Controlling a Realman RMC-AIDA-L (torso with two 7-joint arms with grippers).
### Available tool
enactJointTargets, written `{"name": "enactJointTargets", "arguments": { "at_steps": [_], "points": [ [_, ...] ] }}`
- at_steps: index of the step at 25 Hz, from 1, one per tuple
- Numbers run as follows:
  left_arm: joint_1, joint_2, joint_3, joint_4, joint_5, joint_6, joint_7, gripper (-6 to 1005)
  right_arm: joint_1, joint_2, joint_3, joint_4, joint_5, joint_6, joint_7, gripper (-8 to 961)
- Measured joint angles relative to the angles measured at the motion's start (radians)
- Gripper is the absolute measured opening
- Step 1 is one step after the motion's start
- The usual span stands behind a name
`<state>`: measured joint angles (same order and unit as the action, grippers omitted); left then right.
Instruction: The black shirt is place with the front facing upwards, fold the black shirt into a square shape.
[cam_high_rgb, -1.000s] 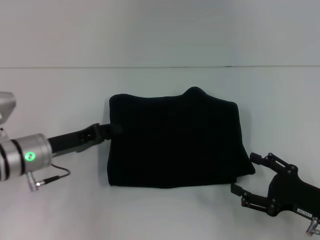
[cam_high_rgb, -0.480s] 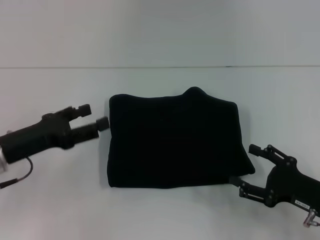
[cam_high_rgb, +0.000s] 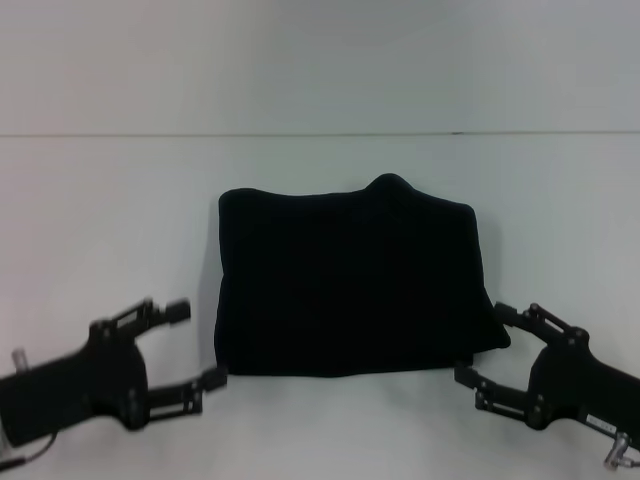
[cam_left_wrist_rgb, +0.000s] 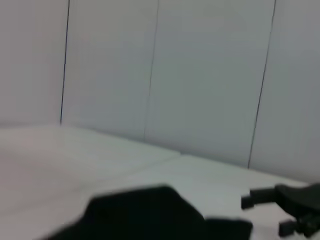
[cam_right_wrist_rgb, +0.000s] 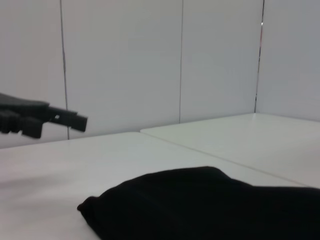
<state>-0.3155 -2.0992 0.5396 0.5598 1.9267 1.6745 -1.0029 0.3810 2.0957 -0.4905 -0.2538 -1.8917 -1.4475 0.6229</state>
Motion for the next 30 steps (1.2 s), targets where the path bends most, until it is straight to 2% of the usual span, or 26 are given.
{"name": "enactJointTargets", "arguments": {
  "at_steps": [5, 12, 30],
  "points": [
    [0.026, -0.003, -0.008, -0.015, 0.061, -0.056, -0.004, 945, -0.013, -0.002, -0.009, 0.033, -0.002, 0.035, -0.031, 944],
    [0.005, 0.003, -0.005, -0.048, 0.065, -0.13, -0.035, 945, -0.018, -0.001, -0.014, 0.039, -0.003, 0.054, -0.043, 944],
    [-0.004, 0.004, -0.003, -0.048, 0.068, -0.152, -0.048, 945, -0.025, -0.002, -0.006, 0.039, -0.003, 0.048, -0.043, 945]
  ]
}}
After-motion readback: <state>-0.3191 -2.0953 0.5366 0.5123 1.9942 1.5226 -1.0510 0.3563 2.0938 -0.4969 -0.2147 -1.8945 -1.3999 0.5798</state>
